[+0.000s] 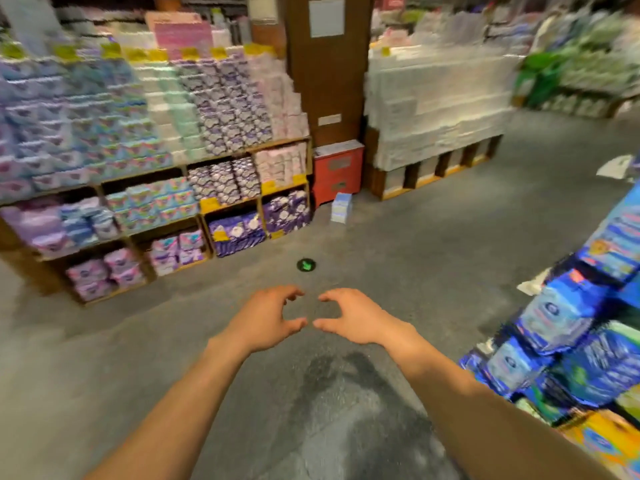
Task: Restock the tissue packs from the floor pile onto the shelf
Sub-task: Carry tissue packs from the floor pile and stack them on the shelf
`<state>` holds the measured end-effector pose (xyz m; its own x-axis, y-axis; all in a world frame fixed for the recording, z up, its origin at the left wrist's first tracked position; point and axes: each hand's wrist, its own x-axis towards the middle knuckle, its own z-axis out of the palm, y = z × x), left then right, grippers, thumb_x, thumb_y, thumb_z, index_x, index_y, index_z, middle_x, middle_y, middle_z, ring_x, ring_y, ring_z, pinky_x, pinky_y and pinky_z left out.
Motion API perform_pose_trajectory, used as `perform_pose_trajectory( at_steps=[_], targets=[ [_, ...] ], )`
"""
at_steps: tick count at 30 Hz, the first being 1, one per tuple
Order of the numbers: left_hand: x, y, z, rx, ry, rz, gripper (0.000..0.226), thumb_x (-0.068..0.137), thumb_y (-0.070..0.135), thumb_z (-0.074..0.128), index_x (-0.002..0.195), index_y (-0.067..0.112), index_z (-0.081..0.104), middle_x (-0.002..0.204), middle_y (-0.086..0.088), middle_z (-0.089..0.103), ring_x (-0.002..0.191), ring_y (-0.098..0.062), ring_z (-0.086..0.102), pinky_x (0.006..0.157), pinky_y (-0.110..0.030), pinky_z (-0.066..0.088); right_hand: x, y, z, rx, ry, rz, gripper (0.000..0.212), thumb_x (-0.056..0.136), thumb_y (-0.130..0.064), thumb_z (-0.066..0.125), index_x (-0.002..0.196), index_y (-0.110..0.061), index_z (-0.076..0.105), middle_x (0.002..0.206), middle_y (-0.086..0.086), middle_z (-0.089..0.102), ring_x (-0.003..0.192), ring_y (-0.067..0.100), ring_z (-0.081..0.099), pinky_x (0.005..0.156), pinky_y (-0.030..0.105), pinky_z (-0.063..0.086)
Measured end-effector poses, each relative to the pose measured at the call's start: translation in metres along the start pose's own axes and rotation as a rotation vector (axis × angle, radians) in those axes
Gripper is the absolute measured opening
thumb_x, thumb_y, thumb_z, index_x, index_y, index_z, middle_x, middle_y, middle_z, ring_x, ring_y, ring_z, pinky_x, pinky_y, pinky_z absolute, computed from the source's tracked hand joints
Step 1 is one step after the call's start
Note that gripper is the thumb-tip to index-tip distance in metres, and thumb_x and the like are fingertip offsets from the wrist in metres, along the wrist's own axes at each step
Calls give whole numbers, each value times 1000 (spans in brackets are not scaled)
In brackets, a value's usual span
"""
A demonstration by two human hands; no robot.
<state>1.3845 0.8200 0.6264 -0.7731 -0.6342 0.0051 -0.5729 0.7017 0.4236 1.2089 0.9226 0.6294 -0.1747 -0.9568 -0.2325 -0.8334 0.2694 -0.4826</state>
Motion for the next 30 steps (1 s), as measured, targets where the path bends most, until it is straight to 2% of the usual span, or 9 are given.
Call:
perform_pose_trajectory(
  at_steps=[9, 13, 17, 22, 27, 28, 30],
  targets=[
    [173, -46, 9, -41, -75, 151, 54, 83, 52, 71, 131, 30, 58, 122, 6, 66, 106, -11, 61, 86, -27, 47, 109, 82, -47, 165, 166, 331, 62, 93, -54, 63, 145, -24, 50, 151, 1, 49, 139, 24, 45, 113, 41, 38],
    [261, -64, 19, -47, -98, 158, 53, 85, 50, 71, 132, 31, 56, 122, 10, 64, 103, -6, 59, 83, -25, 48, 178, 120, -63, 237, 187, 366, 60, 92, -53, 65, 144, -27, 51, 148, 0, 52, 130, 21, 53, 107, 37, 44],
    [366, -84, 27, -61, -122, 155, 54, 84, 45, 74, 131, 25, 59, 121, 5, 65, 95, -6, 56, 80, -25, 46, 267, 162, -96, 309, 169, 367, 62, 92, -50, 66, 146, -24, 49, 149, 3, 51, 126, 21, 56, 93, 28, 47],
    [505, -106, 5, -55, -143, 88, 49, 85, 46, 72, 126, 23, 59, 114, 2, 66, 96, -16, 62, 80, -32, 50, 379, 207, -168, 302, 135, 366, 62, 95, -49, 63, 147, -20, 47, 150, 5, 50, 129, 22, 55, 103, 31, 43],
    [617, -132, -10, -100, -111, 34, 47, 87, 42, 71, 129, 24, 58, 115, 5, 63, 89, -9, 59, 78, -26, 45, 484, 242, -227, 291, 78, 377, 63, 97, -49, 60, 149, -16, 46, 150, 8, 50, 133, 25, 52, 107, 34, 41],
    [636, -141, -8, -106, -116, 31, 48, 86, 42, 71, 128, 25, 58, 115, 5, 64, 91, -9, 60, 79, -27, 47, 505, 248, -233, 303, 77, 390, 63, 96, -49, 61, 148, -16, 47, 146, 9, 54, 126, 24, 57, 102, 33, 44],
    [679, -162, -6, -126, -131, 16, 48, 86, 44, 71, 129, 27, 58, 117, 5, 65, 93, -9, 61, 80, -27, 48, 553, 261, -241, 369, 65, 401, 63, 95, -48, 64, 146, -14, 49, 130, 11, 65, 101, 21, 67, 89, 31, 52]
  ],
)
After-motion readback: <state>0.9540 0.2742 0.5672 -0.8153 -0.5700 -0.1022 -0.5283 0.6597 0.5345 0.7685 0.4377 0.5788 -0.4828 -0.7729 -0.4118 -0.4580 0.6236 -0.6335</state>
